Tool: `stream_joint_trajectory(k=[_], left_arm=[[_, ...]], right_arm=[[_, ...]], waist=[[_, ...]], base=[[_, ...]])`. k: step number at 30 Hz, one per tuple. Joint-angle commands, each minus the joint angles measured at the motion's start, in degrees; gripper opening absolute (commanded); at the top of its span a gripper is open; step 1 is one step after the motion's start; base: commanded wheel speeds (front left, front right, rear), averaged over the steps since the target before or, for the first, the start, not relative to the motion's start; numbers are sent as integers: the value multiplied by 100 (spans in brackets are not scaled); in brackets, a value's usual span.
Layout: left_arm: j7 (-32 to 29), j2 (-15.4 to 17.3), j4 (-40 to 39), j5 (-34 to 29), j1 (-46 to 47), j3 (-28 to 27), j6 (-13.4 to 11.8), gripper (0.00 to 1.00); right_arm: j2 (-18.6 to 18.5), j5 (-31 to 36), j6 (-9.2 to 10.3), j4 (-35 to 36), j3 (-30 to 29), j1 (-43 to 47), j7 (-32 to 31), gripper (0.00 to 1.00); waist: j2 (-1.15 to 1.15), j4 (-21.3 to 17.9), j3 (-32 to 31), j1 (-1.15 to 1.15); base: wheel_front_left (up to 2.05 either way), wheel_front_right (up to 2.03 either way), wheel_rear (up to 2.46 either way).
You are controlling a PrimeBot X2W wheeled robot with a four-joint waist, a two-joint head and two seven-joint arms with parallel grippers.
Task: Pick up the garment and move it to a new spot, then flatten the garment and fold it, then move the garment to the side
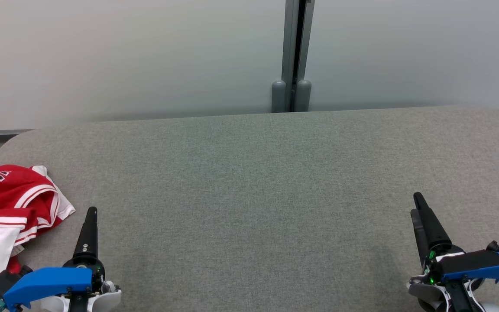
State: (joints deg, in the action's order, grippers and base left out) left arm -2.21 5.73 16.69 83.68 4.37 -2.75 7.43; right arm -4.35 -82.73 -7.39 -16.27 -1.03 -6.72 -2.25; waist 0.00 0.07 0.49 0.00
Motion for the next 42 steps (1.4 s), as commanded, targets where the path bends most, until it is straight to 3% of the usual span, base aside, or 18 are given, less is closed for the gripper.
stream_joint_trajectory(k=[1, 17, 25, 42], left_arm=[[60, 113, -74, -162, 196, 53, 2, 100], [432, 494, 77, -1579, 274, 661, 3, 100], [598, 569, 244, -2337, 279, 689, 4, 100], [905, 519, 576, -3936, 216, 494, 5, 100]], right_arm=[[-84, 202, -9, 55, 55, -202, 57, 100], [-360, 1808, -10, -144, 698, -386, 430, 100], [-454, 2568, -11, -235, 877, -422, 595, 100], [-284, 4349, -12, -513, 560, -343, 905, 100]], waist=[[0, 2, 2, 0], [0, 10, 24, 0], [0, 9, 24, 0], [0, -14, 11, 0]], base=[[0, 0, 0], [0, 0, 0], [0, 0, 0], [0, 0, 0]])
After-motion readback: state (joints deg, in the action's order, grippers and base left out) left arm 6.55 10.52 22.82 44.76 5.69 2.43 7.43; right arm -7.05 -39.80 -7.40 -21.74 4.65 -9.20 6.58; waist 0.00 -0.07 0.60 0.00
